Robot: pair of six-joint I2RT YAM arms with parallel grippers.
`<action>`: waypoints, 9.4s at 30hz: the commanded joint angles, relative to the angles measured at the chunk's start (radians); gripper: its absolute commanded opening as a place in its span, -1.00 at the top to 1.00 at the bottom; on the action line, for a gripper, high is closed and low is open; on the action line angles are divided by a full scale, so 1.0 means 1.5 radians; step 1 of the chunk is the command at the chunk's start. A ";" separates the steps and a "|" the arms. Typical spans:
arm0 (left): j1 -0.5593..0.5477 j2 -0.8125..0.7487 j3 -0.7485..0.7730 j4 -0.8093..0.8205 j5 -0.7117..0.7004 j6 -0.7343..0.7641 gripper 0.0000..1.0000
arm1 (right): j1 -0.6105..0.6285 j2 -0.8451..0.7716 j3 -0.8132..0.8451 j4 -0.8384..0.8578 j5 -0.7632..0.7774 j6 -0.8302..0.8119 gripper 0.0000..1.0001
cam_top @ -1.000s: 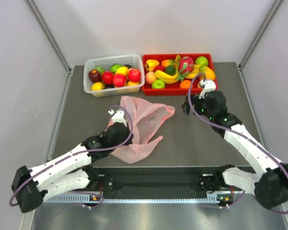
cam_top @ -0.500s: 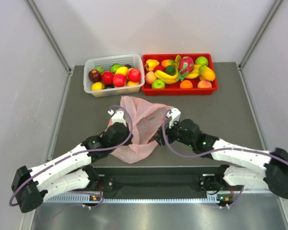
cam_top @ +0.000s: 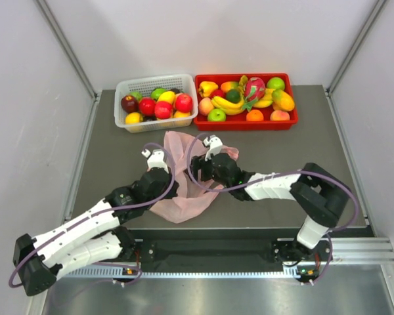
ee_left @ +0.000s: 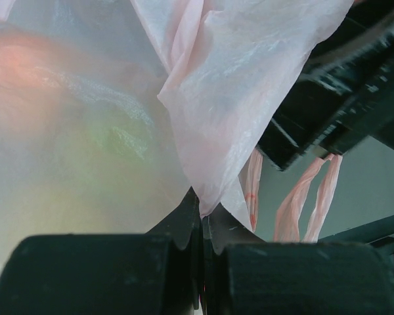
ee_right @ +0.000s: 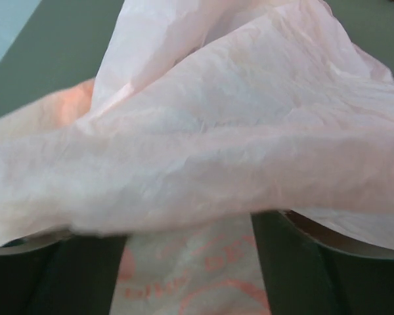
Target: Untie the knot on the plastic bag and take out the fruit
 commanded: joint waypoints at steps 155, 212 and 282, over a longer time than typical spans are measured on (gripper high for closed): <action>-0.009 0.139 0.045 0.131 0.032 0.039 1.00 | -0.522 -0.006 0.530 -0.357 -0.207 -0.108 -0.99; -0.010 0.101 -0.073 0.093 0.002 -0.035 1.00 | 0.080 0.040 0.161 -0.369 -0.095 -0.408 -0.99; -0.010 0.148 -0.059 0.155 0.037 -0.030 1.00 | -0.071 -0.014 0.115 -0.291 -0.155 -0.069 -0.99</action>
